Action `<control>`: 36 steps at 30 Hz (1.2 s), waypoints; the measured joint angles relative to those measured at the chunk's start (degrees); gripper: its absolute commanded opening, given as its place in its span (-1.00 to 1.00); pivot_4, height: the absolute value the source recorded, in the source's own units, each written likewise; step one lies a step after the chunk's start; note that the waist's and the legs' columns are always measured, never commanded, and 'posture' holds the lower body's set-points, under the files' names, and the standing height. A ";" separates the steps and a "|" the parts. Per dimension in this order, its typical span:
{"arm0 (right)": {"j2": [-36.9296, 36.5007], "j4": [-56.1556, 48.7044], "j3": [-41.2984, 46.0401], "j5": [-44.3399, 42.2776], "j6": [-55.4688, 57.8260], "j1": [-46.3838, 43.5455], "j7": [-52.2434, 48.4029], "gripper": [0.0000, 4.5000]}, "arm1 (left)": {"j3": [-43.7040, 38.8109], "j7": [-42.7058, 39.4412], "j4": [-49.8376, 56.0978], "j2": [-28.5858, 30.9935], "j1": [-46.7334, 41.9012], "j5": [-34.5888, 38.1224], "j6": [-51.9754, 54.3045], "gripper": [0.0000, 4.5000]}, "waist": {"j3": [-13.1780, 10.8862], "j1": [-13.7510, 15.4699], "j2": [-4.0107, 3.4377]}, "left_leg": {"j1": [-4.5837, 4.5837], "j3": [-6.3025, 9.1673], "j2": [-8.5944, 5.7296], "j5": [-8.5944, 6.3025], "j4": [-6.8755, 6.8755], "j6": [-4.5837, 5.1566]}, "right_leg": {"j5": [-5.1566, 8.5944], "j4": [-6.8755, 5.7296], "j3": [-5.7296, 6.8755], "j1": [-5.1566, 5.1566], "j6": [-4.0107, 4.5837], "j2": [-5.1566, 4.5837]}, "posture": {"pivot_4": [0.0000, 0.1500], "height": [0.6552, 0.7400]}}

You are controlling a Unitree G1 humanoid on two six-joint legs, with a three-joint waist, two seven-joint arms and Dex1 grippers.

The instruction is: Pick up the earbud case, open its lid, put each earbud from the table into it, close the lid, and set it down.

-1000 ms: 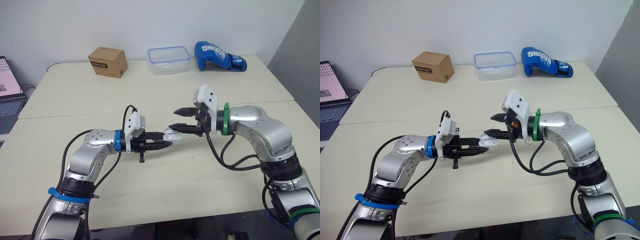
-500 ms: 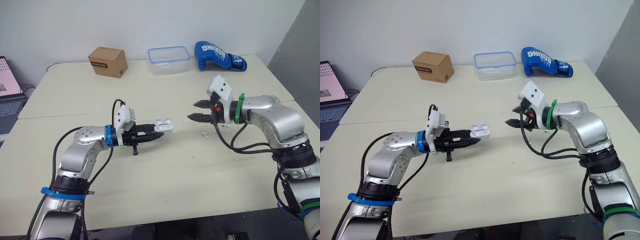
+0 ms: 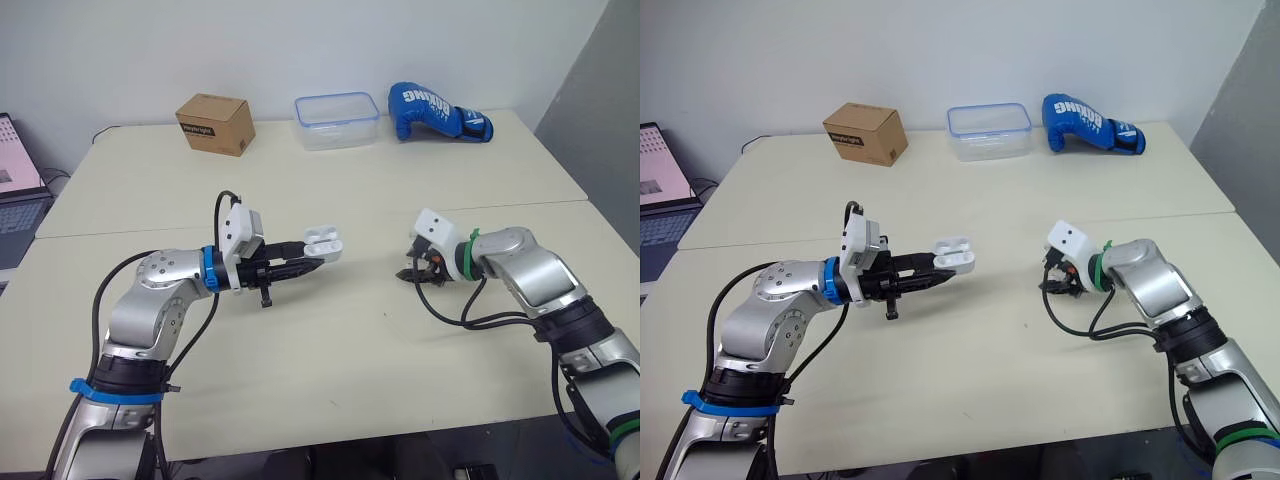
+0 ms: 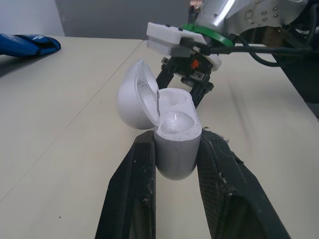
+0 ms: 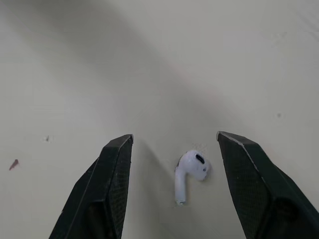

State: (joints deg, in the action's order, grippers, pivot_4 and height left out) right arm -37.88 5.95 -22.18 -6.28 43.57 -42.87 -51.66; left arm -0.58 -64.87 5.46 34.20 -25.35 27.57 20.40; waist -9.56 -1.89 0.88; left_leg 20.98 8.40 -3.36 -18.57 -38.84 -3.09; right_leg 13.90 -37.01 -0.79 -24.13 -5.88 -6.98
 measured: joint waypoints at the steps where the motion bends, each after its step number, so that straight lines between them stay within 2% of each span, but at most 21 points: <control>1: 0.00 0.12 -0.02 0.57 -0.14 0.26 -0.07 0.24 | -0.02 0.33 0.42 0.11 0.30 0.24 0.43 -0.65 | 0.00 0.00 0.00 | 0.00 0.01 0.00 0.00 0.00 0.00 | 0.00 0.00 0.01 0.00 0.00 0.00 | 1.00 0.78; 17: 1.02 0.42 0.05 2.94 0.58 0.91 -0.54 0.24 | 0.13 1.28 1.33 0.61 0.67 0.40 0.82 -0.65 | 0.00 0.01 0.00 | -0.02 0.00 0.00 0.00 0.00 0.00 | 0.00 0.00 0.00 0.02 0.00 0.00 | 1.00 0.78; 20: 1.19 0.43 0.10 2.94 0.78 0.90 -0.69 -0.01 | 0.16 1.30 1.33 0.61 0.67 0.37 0.81 -0.65 | 0.00 0.01 0.00 | -0.02 0.00 0.00 0.00 0.00 0.00 | 0.00 0.00 0.00 0.03 0.00 0.00 | 1.00 0.78; 24: 1.56 0.47 0.09 2.95 0.99 0.90 -0.71 -0.63 | 0.21 1.31 1.34 0.62 0.67 0.34 0.81 -0.65 | 0.00 0.01 0.00 | -0.03 0.01 0.00 0.00 -0.01 0.00 | 0.00 0.00 0.00 0.04 0.00 0.00 | 1.00 0.78; 35: 1.51 0.49 0.08 3.05 1.39 0.89 -0.86 -0.63 | 0.30 1.56 1.34 0.62 0.66 0.24 0.72 -0.65 | 0.00 0.05 0.00 | -0.03 0.02 -0.01 0.00 -0.01 0.00 | 0.00 0.01 0.01 0.05 0.00 0.00 | 1.00 0.78; 36: 1.47 0.49 0.08 3.05 1.39 0.89 -0.90 -0.70 | 0.30 1.56 1.34 0.62 0.66 0.21 0.69 -0.65 | 0.00 0.05 0.00 | -0.03 0.02 -0.01 0.00 -0.01 0.00 | 0.00 0.01 0.01 0.05 0.00 0.00 | 1.00 0.78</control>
State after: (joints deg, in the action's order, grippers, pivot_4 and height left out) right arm -36.41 6.44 -22.10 -3.23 44.95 -41.98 -52.56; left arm -0.28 -63.30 6.80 34.83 -24.69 27.79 21.09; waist -9.56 -1.83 0.88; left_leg 20.95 8.42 -3.37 -18.57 -38.85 -3.09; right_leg 13.90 -37.00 -0.78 -24.08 -5.88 -6.98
